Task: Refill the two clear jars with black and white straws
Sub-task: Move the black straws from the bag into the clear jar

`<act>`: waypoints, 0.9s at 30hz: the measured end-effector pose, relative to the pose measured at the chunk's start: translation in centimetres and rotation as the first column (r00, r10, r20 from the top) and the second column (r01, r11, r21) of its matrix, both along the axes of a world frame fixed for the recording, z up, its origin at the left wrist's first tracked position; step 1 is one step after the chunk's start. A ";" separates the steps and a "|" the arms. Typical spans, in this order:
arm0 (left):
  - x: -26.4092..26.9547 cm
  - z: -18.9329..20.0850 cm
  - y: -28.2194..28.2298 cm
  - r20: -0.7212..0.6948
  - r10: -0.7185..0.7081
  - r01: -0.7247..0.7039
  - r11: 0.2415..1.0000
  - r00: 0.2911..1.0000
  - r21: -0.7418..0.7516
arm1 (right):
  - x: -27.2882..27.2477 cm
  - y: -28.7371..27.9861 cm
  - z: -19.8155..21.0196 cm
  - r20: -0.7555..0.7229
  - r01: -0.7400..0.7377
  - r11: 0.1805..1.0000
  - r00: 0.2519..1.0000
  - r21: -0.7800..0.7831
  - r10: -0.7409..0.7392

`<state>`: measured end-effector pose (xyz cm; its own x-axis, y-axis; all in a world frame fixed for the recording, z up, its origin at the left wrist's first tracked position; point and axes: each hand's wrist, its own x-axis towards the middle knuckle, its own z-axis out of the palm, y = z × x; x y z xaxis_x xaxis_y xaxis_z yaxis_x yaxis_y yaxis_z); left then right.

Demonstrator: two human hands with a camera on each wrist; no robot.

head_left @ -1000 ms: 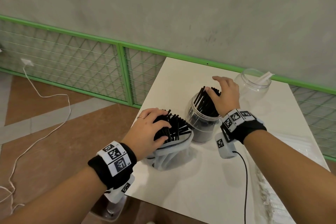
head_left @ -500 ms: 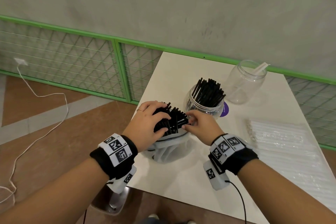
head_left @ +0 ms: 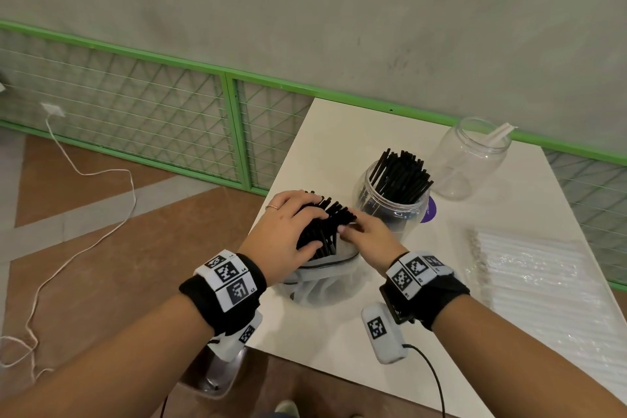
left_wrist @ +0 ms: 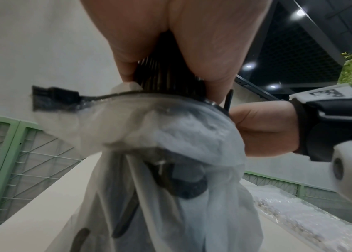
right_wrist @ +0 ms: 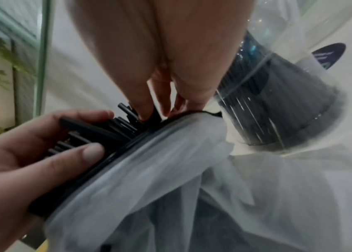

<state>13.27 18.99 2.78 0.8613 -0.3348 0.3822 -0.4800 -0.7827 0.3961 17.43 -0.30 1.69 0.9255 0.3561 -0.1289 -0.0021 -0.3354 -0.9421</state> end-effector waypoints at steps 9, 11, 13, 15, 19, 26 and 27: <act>0.0 0.0 -0.2 -0.034 -0.020 0.019 0.999 0.999 -0.029 | -1.3 0.9 0.0 0.007 -0.261 0.965 0.965 -0.003 0.261; -0.3 0.5 -0.2 -0.078 -0.026 0.018 0.995 0.997 -0.097 | -0.8 1.6 -0.4 0.002 -0.208 0.977 0.978 -0.040 0.208; -0.7 0.9 0.0 -0.143 -0.018 -0.007 0.984 0.990 -0.176 | -0.4 2.2 -0.6 0.007 -0.140 0.990 0.990 -0.007 0.140; -1.0 1.4 0.5 -0.222 0.005 -0.058 0.971 0.975 -0.231 | 0.1 2.4 -0.6 0.026 -0.075 0.996 0.997 0.053 0.074; -0.6 1.7 1.3 -0.322 0.069 -0.139 0.970 0.944 -0.199 | 0.4 2.3 0.0 0.113 -0.105 0.994 0.988 -0.011 0.106; -0.2 0.9 0.7 -0.263 0.072 -0.113 0.983 0.962 -0.147 | 0.2 2.4 1.6 0.231 -0.124 0.989 0.963 -0.086 0.141; -0.1 0.7 0.6 -0.242 0.079 -0.114 0.984 0.967 -0.136 | 0.3 2.2 1.7 0.226 -0.121 0.989 0.964 -0.084 0.137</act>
<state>13.12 19.60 3.50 0.9581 -0.2008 0.2041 -0.2847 -0.7449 0.6034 17.68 1.92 3.38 0.8796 0.4725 0.0546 0.2605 -0.3825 -0.8865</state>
